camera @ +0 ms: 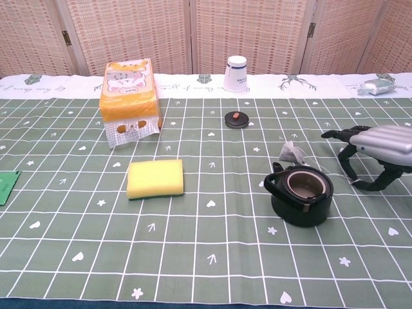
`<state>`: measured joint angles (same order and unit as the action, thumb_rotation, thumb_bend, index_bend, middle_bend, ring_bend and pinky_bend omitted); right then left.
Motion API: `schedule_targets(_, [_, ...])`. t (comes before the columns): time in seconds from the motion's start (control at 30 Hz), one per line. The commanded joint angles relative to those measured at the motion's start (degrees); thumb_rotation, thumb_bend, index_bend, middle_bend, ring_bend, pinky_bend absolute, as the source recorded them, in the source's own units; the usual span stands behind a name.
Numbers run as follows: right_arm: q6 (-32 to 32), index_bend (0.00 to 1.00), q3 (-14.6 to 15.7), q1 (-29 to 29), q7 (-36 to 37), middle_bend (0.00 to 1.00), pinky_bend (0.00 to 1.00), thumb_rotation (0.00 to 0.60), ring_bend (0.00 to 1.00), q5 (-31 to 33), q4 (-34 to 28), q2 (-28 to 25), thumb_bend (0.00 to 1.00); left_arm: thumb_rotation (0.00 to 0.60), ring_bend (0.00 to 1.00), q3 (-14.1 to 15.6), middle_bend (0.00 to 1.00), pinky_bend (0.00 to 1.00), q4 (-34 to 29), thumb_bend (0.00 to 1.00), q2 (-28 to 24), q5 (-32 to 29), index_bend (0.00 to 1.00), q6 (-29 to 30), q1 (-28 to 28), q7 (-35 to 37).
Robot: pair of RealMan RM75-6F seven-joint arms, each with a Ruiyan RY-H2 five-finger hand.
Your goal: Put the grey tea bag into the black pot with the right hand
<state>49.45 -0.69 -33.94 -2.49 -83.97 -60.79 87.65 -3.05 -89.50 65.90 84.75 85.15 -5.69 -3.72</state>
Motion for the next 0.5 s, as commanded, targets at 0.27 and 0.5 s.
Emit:
schedule_targets(0.27, [-0.81, 0.6, 0.13, -0.5, -0.77, 0.03, 0.0, 0.6, 0.04, 0.46, 1.1, 0.76, 0.39, 0.6, 0.0, 0.08, 0.0, 0.0, -0.18, 0.4, -0.53, 0.65, 0.0, 0.69, 0.24, 1.19])
schedule_targets(0.5, [-0.75, 0.62, 0.26, -0.62, -0.62, 0.04, 0.0, 0.6, 0.04, 0.46, 1.34, 1.0, 0.42, 0.6, 0.0, 0.18, 0.0, 0.0, -0.35, 0.41, -0.81, 1.01, 0.0, 0.89, 0.33, 1.8])
